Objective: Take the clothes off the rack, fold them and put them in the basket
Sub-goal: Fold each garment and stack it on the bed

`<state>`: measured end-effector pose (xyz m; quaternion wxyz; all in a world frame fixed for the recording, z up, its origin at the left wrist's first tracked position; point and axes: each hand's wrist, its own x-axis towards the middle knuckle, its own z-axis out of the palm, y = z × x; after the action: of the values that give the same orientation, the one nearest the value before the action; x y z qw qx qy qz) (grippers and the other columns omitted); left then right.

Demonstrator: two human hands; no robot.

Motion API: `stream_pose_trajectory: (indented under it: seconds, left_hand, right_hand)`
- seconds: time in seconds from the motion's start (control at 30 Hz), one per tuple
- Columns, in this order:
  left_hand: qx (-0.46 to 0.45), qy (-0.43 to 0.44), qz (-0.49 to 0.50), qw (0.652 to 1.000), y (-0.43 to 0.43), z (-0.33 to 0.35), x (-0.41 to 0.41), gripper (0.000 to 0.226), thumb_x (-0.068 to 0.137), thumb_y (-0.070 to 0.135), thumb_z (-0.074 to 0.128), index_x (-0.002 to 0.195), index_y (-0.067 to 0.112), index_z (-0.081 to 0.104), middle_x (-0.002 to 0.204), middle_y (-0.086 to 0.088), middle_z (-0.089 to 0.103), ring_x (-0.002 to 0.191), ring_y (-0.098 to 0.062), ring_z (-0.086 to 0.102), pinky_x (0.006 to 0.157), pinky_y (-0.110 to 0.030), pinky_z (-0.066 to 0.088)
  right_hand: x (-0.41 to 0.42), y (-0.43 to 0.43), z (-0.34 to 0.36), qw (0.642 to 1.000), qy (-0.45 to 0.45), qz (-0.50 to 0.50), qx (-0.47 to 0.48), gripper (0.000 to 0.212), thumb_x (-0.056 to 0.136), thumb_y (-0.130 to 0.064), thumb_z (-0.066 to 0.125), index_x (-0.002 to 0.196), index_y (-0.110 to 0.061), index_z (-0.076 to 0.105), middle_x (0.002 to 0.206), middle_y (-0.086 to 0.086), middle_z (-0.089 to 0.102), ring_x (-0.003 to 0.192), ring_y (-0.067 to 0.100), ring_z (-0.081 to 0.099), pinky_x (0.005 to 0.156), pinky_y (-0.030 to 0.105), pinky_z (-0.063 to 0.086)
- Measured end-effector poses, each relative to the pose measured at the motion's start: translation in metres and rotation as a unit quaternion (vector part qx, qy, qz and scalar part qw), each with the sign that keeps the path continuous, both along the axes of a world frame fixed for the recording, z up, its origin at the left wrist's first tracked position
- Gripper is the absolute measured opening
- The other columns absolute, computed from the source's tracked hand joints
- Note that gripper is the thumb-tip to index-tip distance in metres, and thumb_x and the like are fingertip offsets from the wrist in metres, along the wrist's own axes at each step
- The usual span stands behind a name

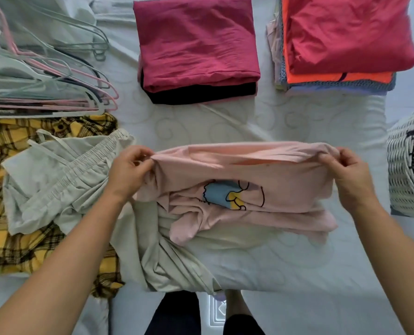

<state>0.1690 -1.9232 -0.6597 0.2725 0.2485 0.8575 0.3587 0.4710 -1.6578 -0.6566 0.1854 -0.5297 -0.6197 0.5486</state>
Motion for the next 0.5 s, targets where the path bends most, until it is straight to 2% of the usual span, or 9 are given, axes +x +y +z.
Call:
stream_pose_trajectory:
  seconds: [0.07, 0.1, 0.17, 0.2, 0.3, 0.37, 0.43, 0.5]
  left_hand:
    - [0.072, -0.083, 0.031, 0.993, 0.003, 0.021, -0.002, 0.024, 0.089, 0.0, 0.055, 0.081, 0.022, 0.057, 0.078, 0.002, 0.056, 0.071, -0.005, 0.054, 0.068, -0.019, 0.046]
    - [0.092, -0.101, 0.027, 0.99, 0.004, 0.029, -0.003, 0.028, 0.091, -0.002, 0.05, 0.082, 0.024, 0.055, 0.075, 0.006, 0.056, 0.067, 0.001, 0.051, 0.064, -0.013, 0.044]
    - [0.108, -0.097, 0.006, 0.989, 0.008, 0.042, -0.008, 0.027, 0.092, 0.0, 0.049, 0.085, 0.026, 0.054, 0.068, 0.015, 0.058, 0.06, 0.006, 0.049, 0.059, -0.008, 0.04]
    - [0.108, -0.079, 0.001, 0.991, 0.009, 0.048, -0.012, 0.022, 0.09, 0.007, 0.051, 0.087, 0.028, 0.055, 0.068, 0.019, 0.059, 0.063, 0.006, 0.051, 0.061, -0.009, 0.041]
    - [0.102, 0.002, 0.016, 0.995, 0.012, 0.061, -0.026, 0.017, 0.082, 0.023, 0.05, 0.087, 0.038, 0.057, 0.083, 0.021, 0.062, 0.084, -0.006, 0.057, 0.083, -0.024, 0.046]
    - [0.128, -0.008, 0.028, 0.991, 0.017, 0.074, -0.028, 0.019, 0.082, 0.022, 0.047, 0.085, 0.039, 0.057, 0.083, 0.018, 0.06, 0.082, -0.005, 0.054, 0.084, -0.028, 0.043]
    - [0.14, -0.028, 0.017, 0.99, 0.024, 0.089, -0.023, 0.018, 0.081, 0.021, 0.043, 0.084, 0.035, 0.054, 0.083, 0.012, 0.054, 0.078, 0.001, 0.049, 0.08, -0.022, 0.04]
    - [0.146, -0.02, -0.002, 0.989, 0.029, 0.108, -0.016, 0.016, 0.079, 0.02, 0.041, 0.084, 0.03, 0.051, 0.081, 0.008, 0.051, 0.072, 0.008, 0.047, 0.072, -0.011, 0.037]
  right_hand:
    - [0.005, 0.005, 0.015, 0.998, 0.049, -0.015, -0.039, 0.052, 0.047, -0.055, 0.083, 0.076, -0.023, 0.055, 0.059, -0.018, 0.059, 0.061, -0.002, 0.048, 0.057, 0.013, 0.039]
    - [0.006, 0.009, 0.021, 0.995, 0.07, -0.006, -0.069, 0.063, 0.038, -0.059, 0.084, 0.08, -0.022, 0.056, 0.064, -0.016, 0.063, 0.062, 0.0, 0.053, 0.057, 0.012, 0.043]
    - [0.008, 0.017, 0.034, 0.988, 0.083, 0.045, -0.123, 0.073, 0.031, -0.058, 0.086, 0.087, -0.018, 0.063, 0.073, -0.01, 0.07, 0.066, 0.002, 0.06, 0.06, 0.011, 0.048]
    - [0.009, 0.022, 0.041, 0.984, 0.075, 0.083, -0.14, 0.075, 0.029, -0.058, 0.087, 0.088, -0.016, 0.068, 0.077, -0.008, 0.071, 0.069, 0.003, 0.062, 0.062, 0.011, 0.048]
    - [0.01, 0.034, 0.061, 0.984, 0.032, 0.138, -0.108, 0.066, 0.025, -0.066, 0.084, 0.074, -0.024, 0.076, 0.069, -0.009, 0.07, 0.068, 0.002, 0.058, 0.062, 0.008, 0.044]
    - [0.01, 0.039, 0.077, 0.988, 0.047, 0.126, -0.078, 0.057, 0.027, -0.068, 0.083, 0.067, -0.028, 0.073, 0.064, -0.013, 0.066, 0.065, -0.002, 0.056, 0.064, 0.006, 0.044]
    - [0.007, 0.04, 0.093, 0.991, 0.061, 0.111, -0.045, 0.046, 0.037, -0.068, 0.08, 0.064, -0.032, 0.07, 0.062, -0.016, 0.063, 0.065, -0.003, 0.055, 0.066, 0.006, 0.044]
    - [0.005, 0.039, 0.109, 0.991, 0.067, 0.119, -0.007, 0.02, 0.068, -0.052, 0.072, 0.063, -0.034, 0.066, 0.06, -0.018, 0.06, 0.062, -0.004, 0.052, 0.063, 0.006, 0.041]
